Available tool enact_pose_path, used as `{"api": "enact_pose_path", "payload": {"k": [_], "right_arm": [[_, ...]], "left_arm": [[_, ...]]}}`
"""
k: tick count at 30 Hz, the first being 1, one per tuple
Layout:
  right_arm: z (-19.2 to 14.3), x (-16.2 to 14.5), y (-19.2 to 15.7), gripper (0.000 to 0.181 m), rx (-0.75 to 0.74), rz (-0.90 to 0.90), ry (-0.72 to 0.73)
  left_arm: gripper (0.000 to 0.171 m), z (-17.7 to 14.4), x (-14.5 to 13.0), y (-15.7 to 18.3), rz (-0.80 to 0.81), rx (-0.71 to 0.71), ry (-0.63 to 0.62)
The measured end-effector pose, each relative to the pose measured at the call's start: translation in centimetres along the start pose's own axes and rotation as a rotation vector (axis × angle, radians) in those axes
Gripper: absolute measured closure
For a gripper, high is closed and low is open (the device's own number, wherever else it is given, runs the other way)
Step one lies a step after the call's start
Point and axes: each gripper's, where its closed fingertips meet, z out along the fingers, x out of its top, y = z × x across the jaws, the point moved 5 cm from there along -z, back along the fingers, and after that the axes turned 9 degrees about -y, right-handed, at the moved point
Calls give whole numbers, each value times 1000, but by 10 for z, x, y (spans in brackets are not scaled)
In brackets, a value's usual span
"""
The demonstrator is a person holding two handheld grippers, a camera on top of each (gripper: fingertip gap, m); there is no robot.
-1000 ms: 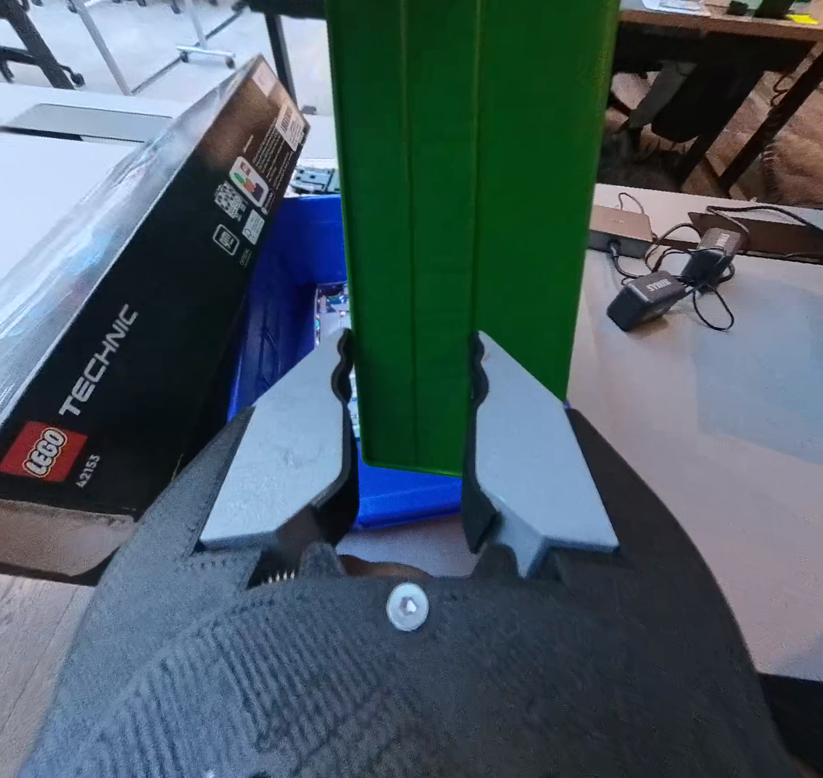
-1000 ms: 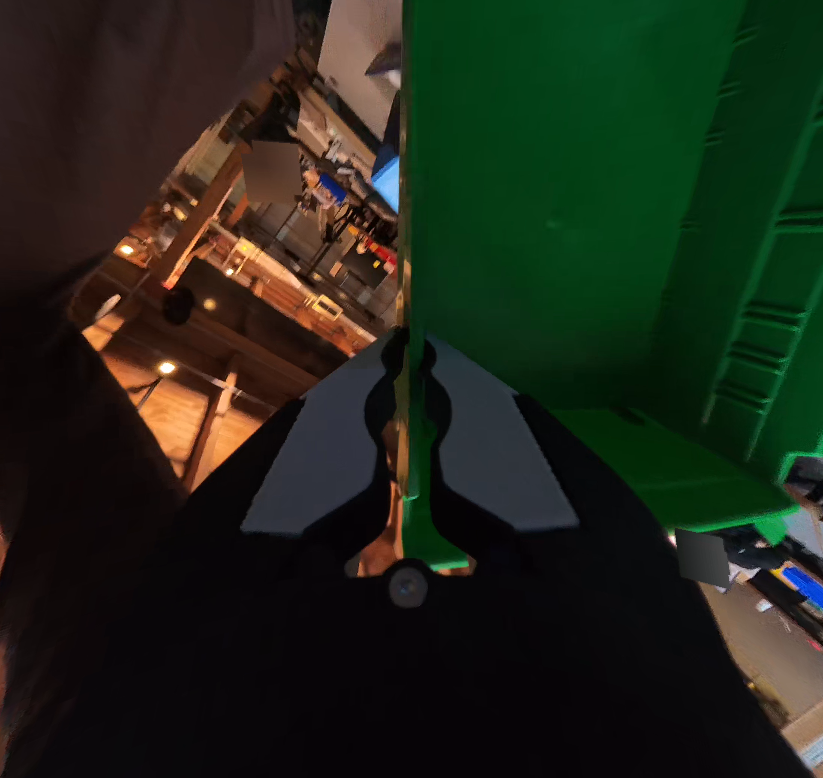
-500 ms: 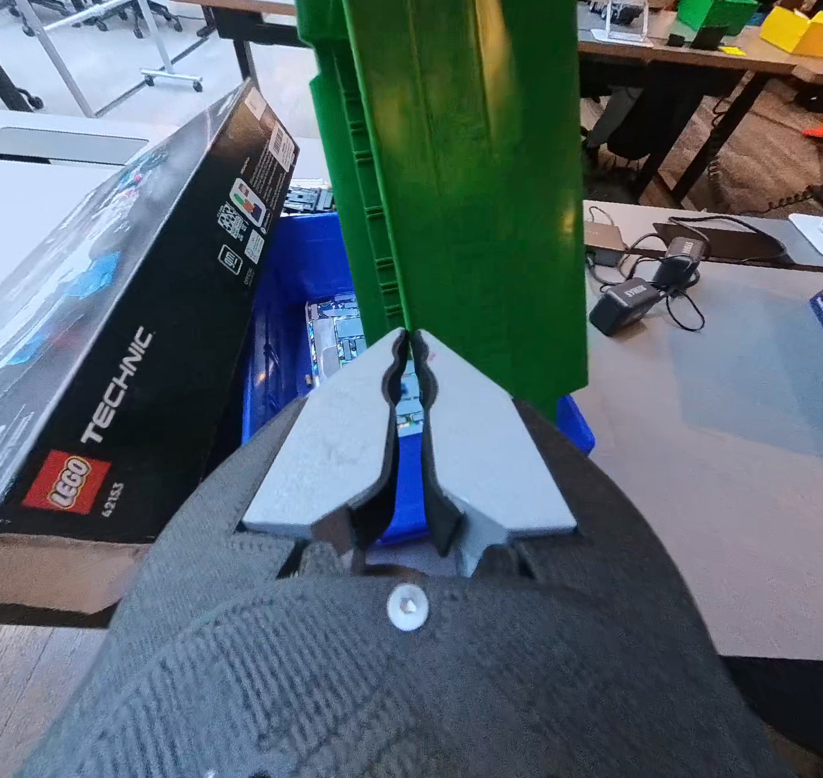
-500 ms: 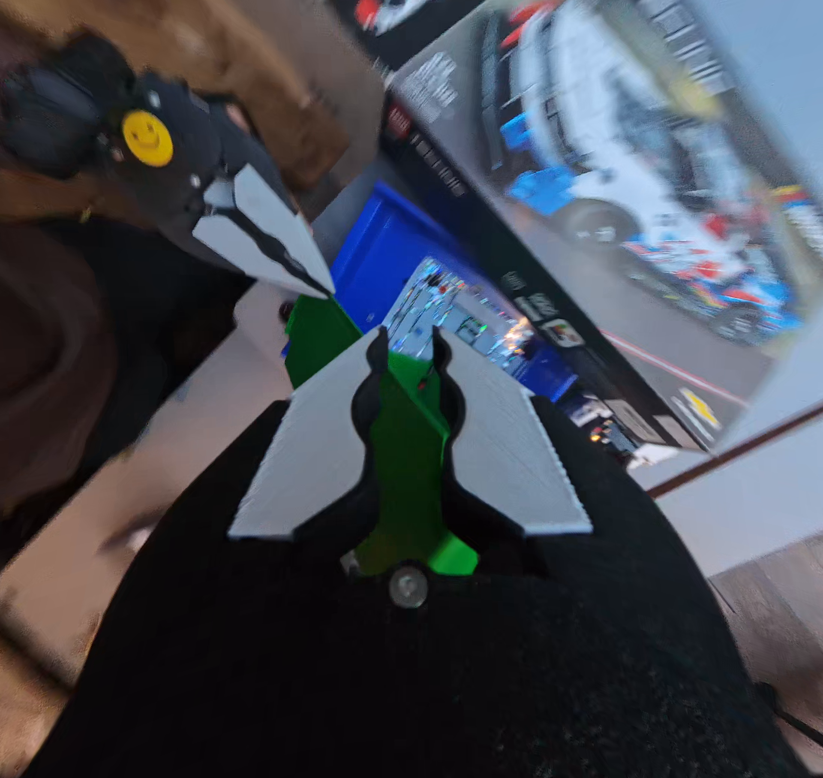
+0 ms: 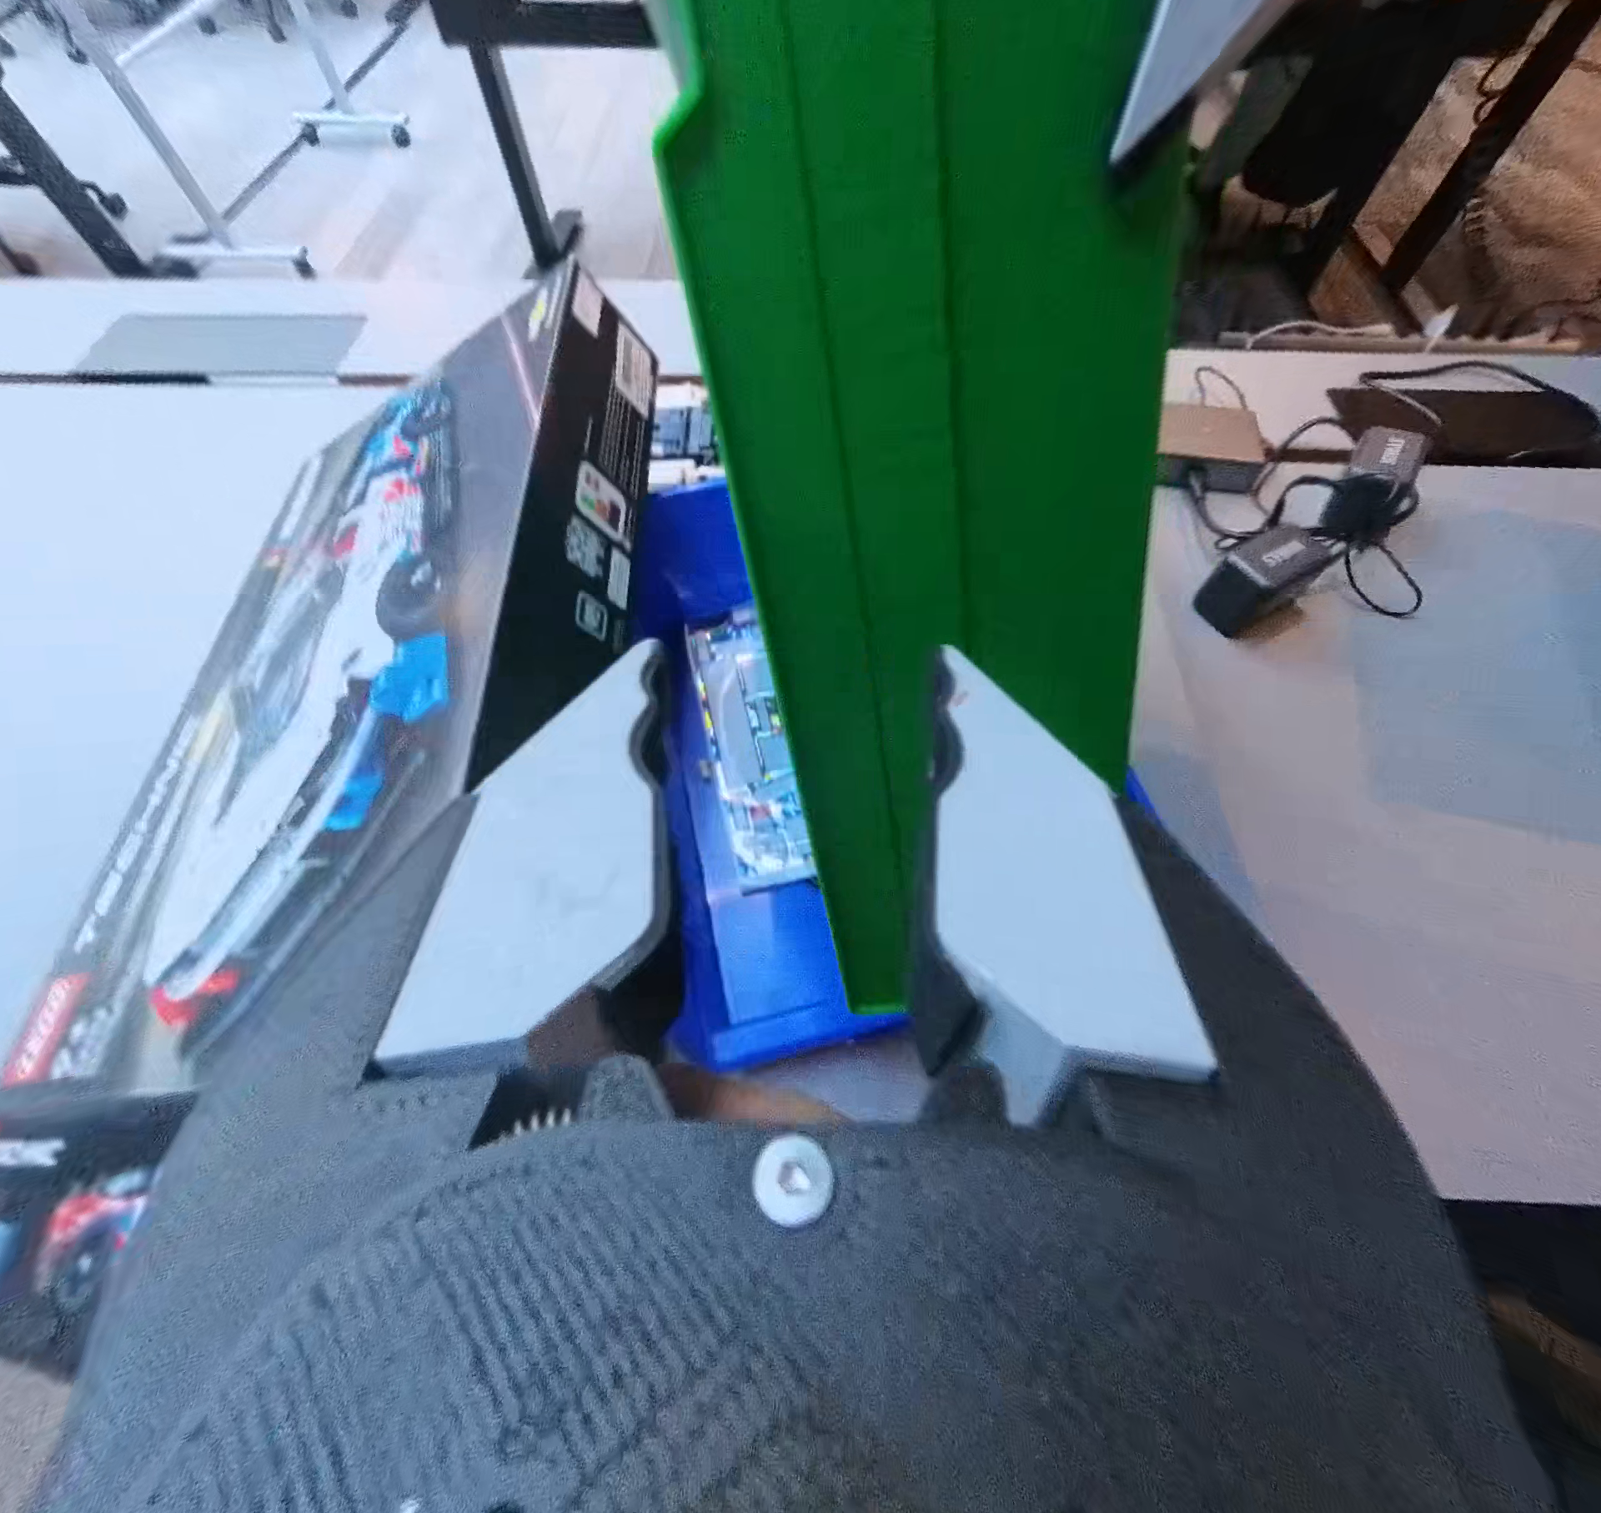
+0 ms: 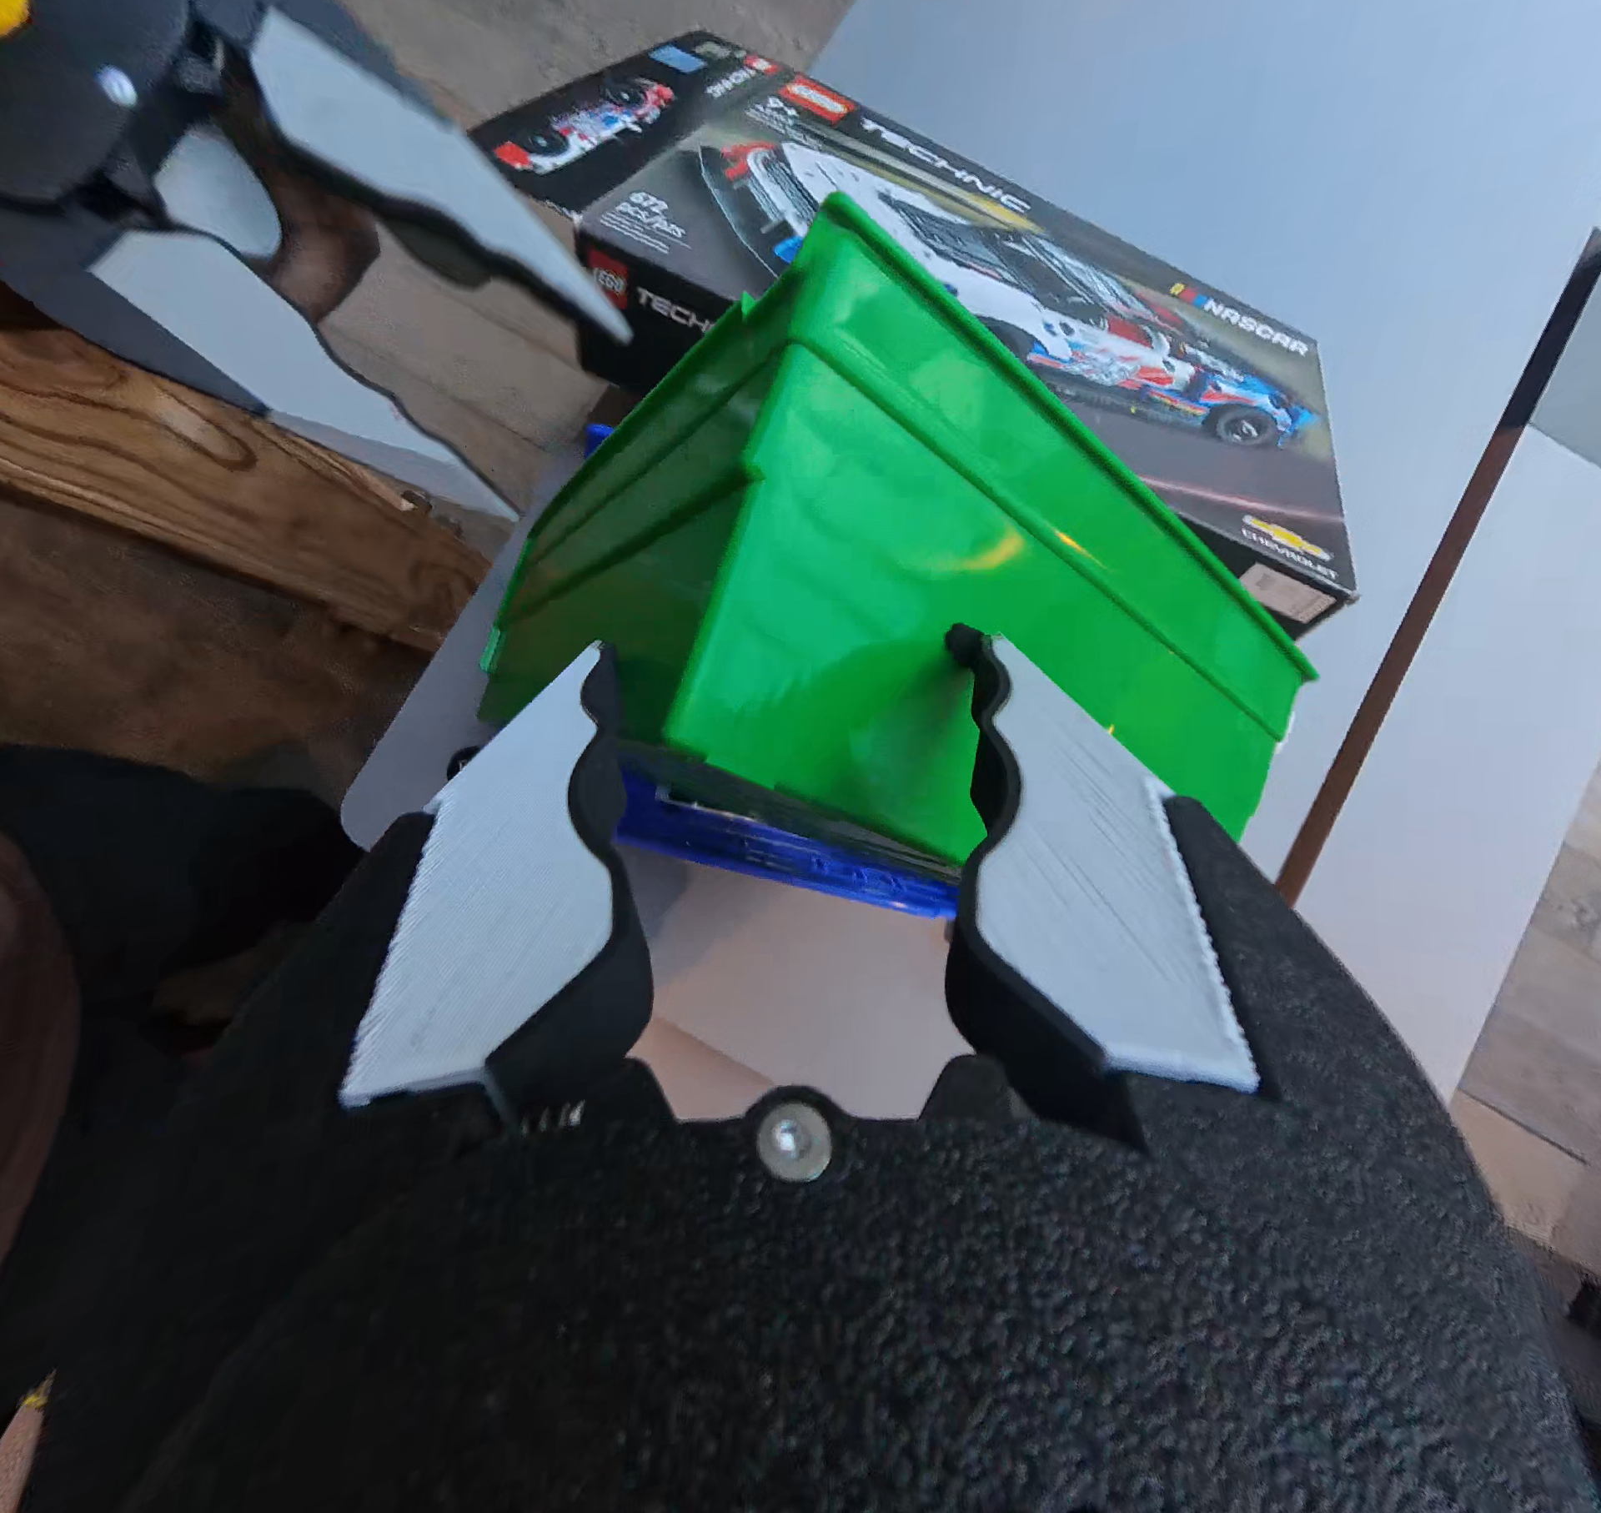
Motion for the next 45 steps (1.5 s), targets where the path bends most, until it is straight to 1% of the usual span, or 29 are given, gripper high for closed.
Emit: {"api": "enact_pose_path", "payload": {"k": [2,3,4,5,6,7,8,9,10,11,12,13,14,19,21,23,24,25,27,29,31,32,34,35,37,38,40,42,45], "right_arm": [[4,5,-3,100,6,-11,19],[7,9,-4,100,12,-12,38],[10,13,-4,100,20,-4,60],[13,17,-4,99,29,8,77],[16,20,-3,100,32,18,84],[18,22,0,100,21,28,84],[18,22,3,102,1,37,87],[17,21,6,103,-7,47,100],[14,20,6,105,8,66,131],[11,19,7,106,37,100,178],[9,16,9,103,66,139,223],[8,12,11,103,86,169,267],[7,8,13,108,91,190,306],[-4,-4,13,106,173,247,448],[-17,-23,31,104,138,318,553],[-20,-53,61,107,87,429,624],[-14,-68,74,105,81,458,617],[-4,-77,84,100,106,475,595],[25,-83,99,86,205,514,518],[46,-72,112,86,275,512,491],[58,-55,123,85,341,492,516],[62,-48,124,85,406,476,529],[69,-38,118,90,576,430,535],[78,-38,116,88,619,424,500],[92,-35,103,92,730,411,447],[97,-31,97,88,780,422,447],[102,-22,95,88,785,470,491],[101,-16,90,87,745,472,532],[80,-5,83,87,699,437,579]], "left_arm": [[82,1,28,-2,54,-35,-33],[68,7,34,2,66,-69,-75],[61,15,35,7,77,-105,-117],[61,25,33,9,85,-118,-142],[57,33,28,7,80,-96,-148],[59,36,24,7,74,-115,-118],[82,34,23,4,32,-154,-65],[115,29,24,1,-29,-238,-5],[128,26,22,-3,-110,-346,38],[128,26,19,-10,-190,-405,56],[135,26,16,-15,-227,-449,79],[146,25,14,-17,-236,-491,110],[157,24,12,-18,-235,-508,131],[162,20,7,-11,-192,-559,183],[163,16,2,-17,-208,-535,193],[165,12,-8,-18,-188,-531,168],[166,10,-13,-17,-165,-531,151],[166,10,-16,-17,-156,-527,142],[167,9,-18,-16,-159,-543,151],[166,9,-19,-16,-167,-547,161],[166,10,-21,-16,-178,-548,166],[166,9,-24,-16,-187,-551,169],[166,5,-29,-17,-213,-554,174],[166,3,-31,-17,-225,-552,181],[166,3,-37,-20,-265,-556,209],[166,3,-40,-21,-285,-561,229],[166,3,-46,-24,-315,-555,270],[166,4,-54,-24,-341,-534,275],[166,1,-54,-17,-394,-566,346]]}}
